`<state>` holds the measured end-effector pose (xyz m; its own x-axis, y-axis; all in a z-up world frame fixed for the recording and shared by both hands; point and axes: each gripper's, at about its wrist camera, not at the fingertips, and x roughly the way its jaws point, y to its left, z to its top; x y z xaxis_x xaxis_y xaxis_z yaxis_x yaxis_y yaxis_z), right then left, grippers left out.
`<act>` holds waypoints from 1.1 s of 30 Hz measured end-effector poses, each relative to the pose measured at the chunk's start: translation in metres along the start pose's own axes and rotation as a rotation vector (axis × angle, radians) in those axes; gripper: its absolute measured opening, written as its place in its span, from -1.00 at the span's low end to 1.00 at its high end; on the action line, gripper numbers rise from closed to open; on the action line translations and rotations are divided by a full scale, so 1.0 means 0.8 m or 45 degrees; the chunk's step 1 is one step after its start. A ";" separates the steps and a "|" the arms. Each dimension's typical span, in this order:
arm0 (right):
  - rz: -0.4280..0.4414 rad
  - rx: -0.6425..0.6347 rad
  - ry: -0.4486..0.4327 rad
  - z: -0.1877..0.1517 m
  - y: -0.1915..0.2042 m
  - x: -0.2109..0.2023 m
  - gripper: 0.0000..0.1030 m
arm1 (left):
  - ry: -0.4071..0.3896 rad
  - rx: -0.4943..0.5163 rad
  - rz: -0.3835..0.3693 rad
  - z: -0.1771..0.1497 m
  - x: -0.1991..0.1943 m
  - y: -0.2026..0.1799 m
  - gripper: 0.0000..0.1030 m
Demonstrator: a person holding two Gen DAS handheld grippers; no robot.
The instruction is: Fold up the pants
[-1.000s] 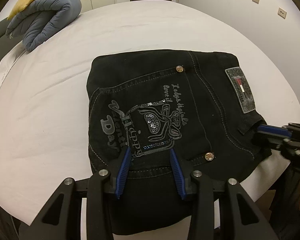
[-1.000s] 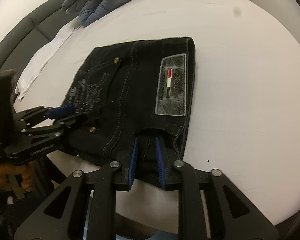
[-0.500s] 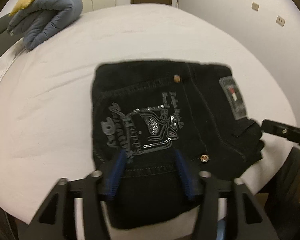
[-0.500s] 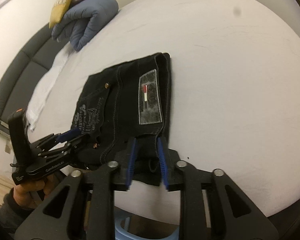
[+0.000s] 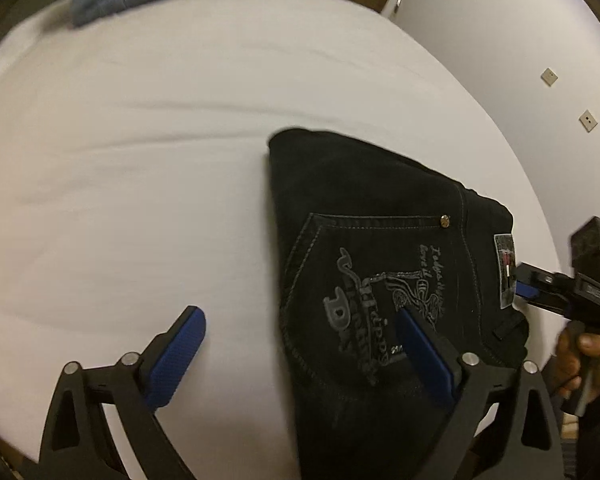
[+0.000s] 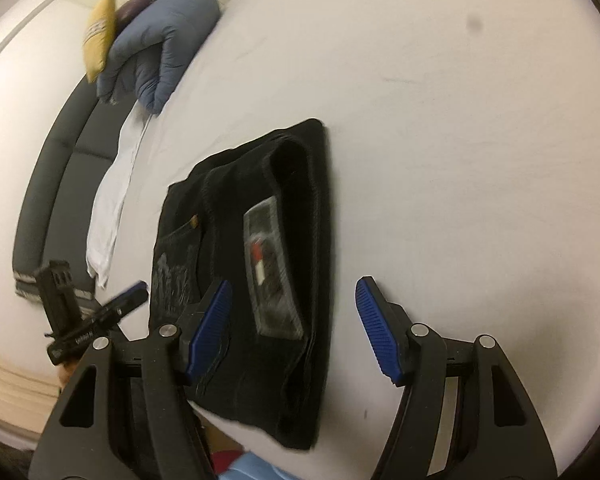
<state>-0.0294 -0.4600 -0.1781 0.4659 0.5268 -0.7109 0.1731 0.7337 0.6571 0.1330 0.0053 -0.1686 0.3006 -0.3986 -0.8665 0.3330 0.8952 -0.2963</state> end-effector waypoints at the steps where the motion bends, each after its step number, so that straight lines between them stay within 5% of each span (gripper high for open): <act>1: 0.016 0.019 0.015 0.004 -0.004 0.007 0.18 | 0.048 -0.002 -0.023 0.004 0.011 0.000 0.87; 6: 0.083 0.069 0.063 0.024 -0.006 0.041 -0.17 | 0.128 -0.019 -0.036 0.010 0.040 0.000 0.78; 10: 0.033 0.026 0.074 0.030 0.005 0.058 -0.46 | 0.168 0.011 -0.081 0.015 0.046 -0.016 0.09; 17: -0.159 -0.223 -0.002 0.024 0.064 0.048 -0.67 | 0.146 0.073 -0.033 0.021 0.032 -0.046 -0.50; 26: -0.106 -0.371 -0.149 0.077 0.122 -0.014 -0.70 | -0.049 0.184 -0.019 0.087 -0.017 -0.112 -0.57; 33: -0.107 -0.242 -0.143 0.162 0.063 -0.002 -0.70 | -0.027 0.178 0.005 0.137 0.049 -0.118 -0.52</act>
<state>0.0910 -0.4798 -0.1115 0.5526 0.4173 -0.7215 0.0535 0.8461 0.5304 0.2117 -0.1167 -0.1306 0.3201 -0.4008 -0.8584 0.4525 0.8607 -0.2332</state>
